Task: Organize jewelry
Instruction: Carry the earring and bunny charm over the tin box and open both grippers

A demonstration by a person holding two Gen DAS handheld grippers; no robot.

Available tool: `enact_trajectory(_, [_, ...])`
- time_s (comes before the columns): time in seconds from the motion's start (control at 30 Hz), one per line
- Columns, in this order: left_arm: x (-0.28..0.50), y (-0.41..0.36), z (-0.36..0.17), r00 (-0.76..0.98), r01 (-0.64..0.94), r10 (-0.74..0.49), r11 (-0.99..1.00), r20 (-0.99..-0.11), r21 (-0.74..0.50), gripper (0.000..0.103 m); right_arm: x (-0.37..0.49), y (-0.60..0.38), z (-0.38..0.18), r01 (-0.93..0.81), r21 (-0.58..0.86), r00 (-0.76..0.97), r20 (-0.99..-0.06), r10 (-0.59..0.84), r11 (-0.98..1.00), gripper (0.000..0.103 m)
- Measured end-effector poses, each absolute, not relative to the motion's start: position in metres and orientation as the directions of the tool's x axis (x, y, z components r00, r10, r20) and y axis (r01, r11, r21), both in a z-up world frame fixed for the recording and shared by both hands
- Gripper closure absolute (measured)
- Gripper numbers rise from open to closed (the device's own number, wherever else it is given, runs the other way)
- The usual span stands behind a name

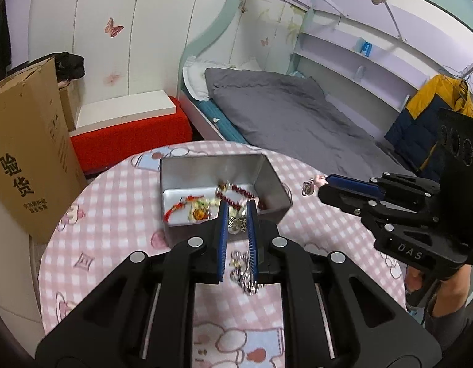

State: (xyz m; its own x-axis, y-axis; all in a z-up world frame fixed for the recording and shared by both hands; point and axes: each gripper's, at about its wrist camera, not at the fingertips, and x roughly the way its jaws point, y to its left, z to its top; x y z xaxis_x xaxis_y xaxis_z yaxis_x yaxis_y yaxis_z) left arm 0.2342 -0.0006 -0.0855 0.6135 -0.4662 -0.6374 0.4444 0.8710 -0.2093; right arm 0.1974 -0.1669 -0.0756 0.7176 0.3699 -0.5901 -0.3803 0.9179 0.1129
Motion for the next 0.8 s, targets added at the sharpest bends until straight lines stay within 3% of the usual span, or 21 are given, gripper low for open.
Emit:
enact_trajectory(0.67, [0.292,-0.017,-0.113,0.547,0.399,-0.435,0.887,-0.715,-0.234,0.089,0.238,-0.158,-0.104,-0.374,0.171,0.668,-0.632,0.393,0.911,0.088])
enact_trajectory(0.7, [0.293,-0.015,-0.113,0.547,0.394,-0.433,0.888,-0.717,-0.236,0.082,0.239,-0.158,-0.104,-0.375,0.171,0.667,-0.632,0.393,0.911,0.088])
enact_trajectory(0.8, [0.289,-0.012,-0.110,0.578,0.385,-0.420,0.896,-0.699,-0.220,0.043,0.239,-0.158,-0.105,-0.376,0.174,0.664,-0.634,0.396,0.910,0.088])
